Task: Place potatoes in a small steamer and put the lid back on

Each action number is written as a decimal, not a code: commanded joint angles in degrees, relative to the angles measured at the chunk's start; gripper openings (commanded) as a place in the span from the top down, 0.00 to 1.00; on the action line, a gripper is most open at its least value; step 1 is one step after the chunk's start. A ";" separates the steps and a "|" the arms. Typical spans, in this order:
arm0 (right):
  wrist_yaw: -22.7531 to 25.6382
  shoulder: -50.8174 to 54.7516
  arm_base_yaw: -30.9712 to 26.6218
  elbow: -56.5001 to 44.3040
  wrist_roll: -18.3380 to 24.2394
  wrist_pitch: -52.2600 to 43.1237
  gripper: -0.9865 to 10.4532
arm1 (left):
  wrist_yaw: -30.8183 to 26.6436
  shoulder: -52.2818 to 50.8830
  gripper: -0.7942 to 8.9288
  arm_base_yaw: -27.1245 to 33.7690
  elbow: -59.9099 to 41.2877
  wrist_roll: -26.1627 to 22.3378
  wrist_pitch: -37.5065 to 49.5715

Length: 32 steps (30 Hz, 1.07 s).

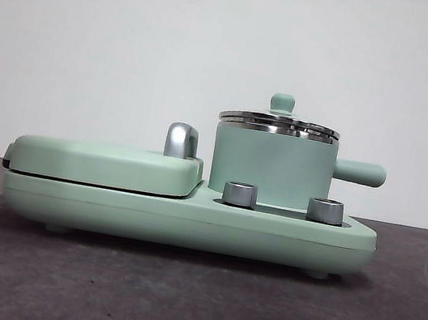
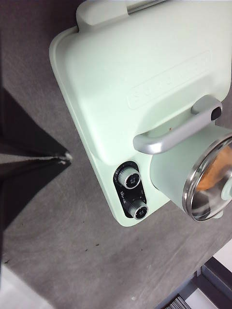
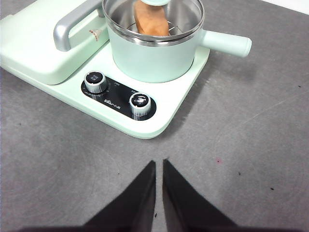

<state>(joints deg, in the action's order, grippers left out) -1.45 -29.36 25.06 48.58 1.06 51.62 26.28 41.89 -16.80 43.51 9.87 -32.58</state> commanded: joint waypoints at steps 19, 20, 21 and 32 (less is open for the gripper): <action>0.00 -0.09 0.31 0.50 -0.59 -0.66 0.90 | -20.59 -38.75 0.91 15.61 -40.35 -7.02 27.34; 0.00 -0.09 0.31 0.50 -0.59 -0.66 0.90 | -20.59 -39.85 0.91 16.02 -41.53 -6.58 28.46; 0.00 -0.09 0.31 0.50 -0.59 -0.66 0.90 | -20.59 -41.16 0.91 16.50 -42.82 -6.03 29.62; 0.00 -0.07 0.31 0.52 -0.57 -1.07 0.90 | -20.92 -41.66 0.91 17.77 -42.77 -5.90 28.76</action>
<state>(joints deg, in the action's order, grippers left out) -1.45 -29.32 25.06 48.58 1.06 51.13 5.54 0.21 0.97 1.85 3.86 -4.47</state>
